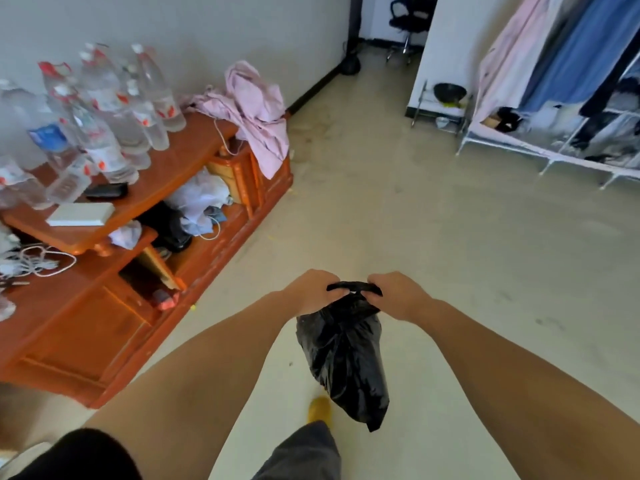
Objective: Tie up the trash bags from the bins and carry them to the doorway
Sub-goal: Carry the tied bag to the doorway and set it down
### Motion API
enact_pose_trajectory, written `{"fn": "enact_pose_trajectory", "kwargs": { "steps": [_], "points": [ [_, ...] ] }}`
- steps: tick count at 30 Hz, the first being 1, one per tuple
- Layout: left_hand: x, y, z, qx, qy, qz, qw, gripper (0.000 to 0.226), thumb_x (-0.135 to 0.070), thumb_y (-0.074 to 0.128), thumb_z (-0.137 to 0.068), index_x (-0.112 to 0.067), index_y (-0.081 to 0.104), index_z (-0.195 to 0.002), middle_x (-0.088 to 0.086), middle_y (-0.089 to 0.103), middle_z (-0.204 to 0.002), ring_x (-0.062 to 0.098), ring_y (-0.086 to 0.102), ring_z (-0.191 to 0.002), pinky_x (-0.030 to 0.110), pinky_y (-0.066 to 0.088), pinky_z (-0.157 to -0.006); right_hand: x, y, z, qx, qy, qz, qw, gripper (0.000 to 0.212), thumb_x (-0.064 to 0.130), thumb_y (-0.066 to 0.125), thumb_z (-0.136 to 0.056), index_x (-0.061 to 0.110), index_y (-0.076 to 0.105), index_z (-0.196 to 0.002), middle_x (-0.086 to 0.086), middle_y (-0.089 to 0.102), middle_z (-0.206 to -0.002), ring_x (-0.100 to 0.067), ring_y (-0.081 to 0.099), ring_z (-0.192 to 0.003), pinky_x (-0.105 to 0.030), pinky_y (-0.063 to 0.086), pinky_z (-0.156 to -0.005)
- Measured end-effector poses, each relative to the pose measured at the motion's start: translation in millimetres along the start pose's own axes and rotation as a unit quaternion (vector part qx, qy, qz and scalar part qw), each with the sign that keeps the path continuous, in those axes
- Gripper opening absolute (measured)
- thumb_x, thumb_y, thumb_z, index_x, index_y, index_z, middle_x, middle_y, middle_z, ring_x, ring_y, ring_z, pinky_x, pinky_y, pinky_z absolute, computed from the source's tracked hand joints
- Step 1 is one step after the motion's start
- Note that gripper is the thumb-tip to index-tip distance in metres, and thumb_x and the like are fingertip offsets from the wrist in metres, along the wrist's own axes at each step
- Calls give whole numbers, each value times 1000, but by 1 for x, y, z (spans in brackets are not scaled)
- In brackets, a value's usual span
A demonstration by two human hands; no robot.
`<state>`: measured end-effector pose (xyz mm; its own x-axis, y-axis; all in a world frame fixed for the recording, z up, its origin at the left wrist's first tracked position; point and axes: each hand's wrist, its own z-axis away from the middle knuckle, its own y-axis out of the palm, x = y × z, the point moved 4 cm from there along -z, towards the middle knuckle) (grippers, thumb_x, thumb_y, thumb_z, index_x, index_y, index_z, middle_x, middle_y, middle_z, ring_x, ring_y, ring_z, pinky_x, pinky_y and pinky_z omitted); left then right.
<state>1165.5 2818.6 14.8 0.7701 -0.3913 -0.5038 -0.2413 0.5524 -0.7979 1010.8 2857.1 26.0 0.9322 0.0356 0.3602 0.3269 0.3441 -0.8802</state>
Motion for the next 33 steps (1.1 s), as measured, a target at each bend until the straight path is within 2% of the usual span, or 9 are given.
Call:
{"fn": "enact_pose_trajectory", "kwargs": {
  "steps": [4, 6, 9, 11, 13, 17, 22, 33],
  "points": [
    [1, -31, -86, 14, 29, 19, 999, 38, -34, 43, -99, -13, 42, -68, -3, 40, -61, 18, 42, -65, 22, 27, -56, -43, -37, -60, -3, 45, -23, 999, 22, 30, 46, -95, 15, 48, -79, 4, 46, -64, -23, 52, -69, -29, 35, -54],
    [-3, -51, -128, 19, 49, 18, 998, 38, -33, 43, -99, -14, 42, -66, -4, 40, -61, 16, 40, -62, 21, 28, -55, -62, -60, -87, -17, 60, -34, 997, 22, 30, 47, -95, 15, 47, -79, 1, 49, -67, -24, 51, -69, -31, 35, -55],
    [-14, -79, -186, 28, 81, 16, 996, 35, -32, 44, -99, -6, 60, -83, -4, 49, -66, 10, 43, -61, 15, 34, -56, -90, -92, -124, -25, 72, -40, 996, 23, 30, 47, -95, 14, 46, -79, -5, 54, -76, -24, 53, -72, -35, 42, -64],
    [-18, -97, -225, 33, 93, 15, 995, 34, -32, 44, -99, -6, 64, -92, -3, 54, -71, 10, 46, -65, 11, 35, -57, -111, -112, -151, -32, 83, -42, 995, 23, 30, 47, -95, 14, 47, -79, -6, 55, -77, -24, 55, -73, -36, 44, -66],
    [-18, -111, -266, 33, 96, 6, 995, 32, -32, 44, -99, -9, 60, -83, -3, 53, -71, 13, 47, -68, 14, 33, -57, -131, -131, -180, -37, 84, -42, 995, 23, 30, 47, -95, 13, 47, -79, -5, 55, -77, -23, 53, -72, -34, 41, -64],
    [-15, -136, -357, 18, 91, -19, 996, 40, -35, 45, -98, -20, 39, -61, -4, 44, -61, 9, 40, -57, 19, 28, -55, -176, -167, -248, -34, 73, -35, 996, 23, 30, 46, -96, 14, 47, -80, -5, 54, -75, -23, 51, -69, -30, 37, -60],
    [-19, -173, -466, -19, 66, 4, 998, 39, -34, 47, -97, -18, 39, -62, -5, 41, -60, 18, 44, -66, 19, 28, -55, -238, -222, -336, -20, 54, 0, 998, 21, 32, 44, -96, 16, 47, -82, -4, 53, -74, -25, 51, -68, -32, 37, -59],
    [-9, -259, -683, -15, 34, 24, 999, 42, -35, 46, -97, -22, 34, -59, -4, 40, -59, 19, 42, -64, 22, 27, -55, -343, -327, -533, 8, 15, 22, 1000, 23, 32, 43, -97, 15, 46, -82, -4, 52, -75, -25, 48, -68, -31, 34, -60]
  ]
}}
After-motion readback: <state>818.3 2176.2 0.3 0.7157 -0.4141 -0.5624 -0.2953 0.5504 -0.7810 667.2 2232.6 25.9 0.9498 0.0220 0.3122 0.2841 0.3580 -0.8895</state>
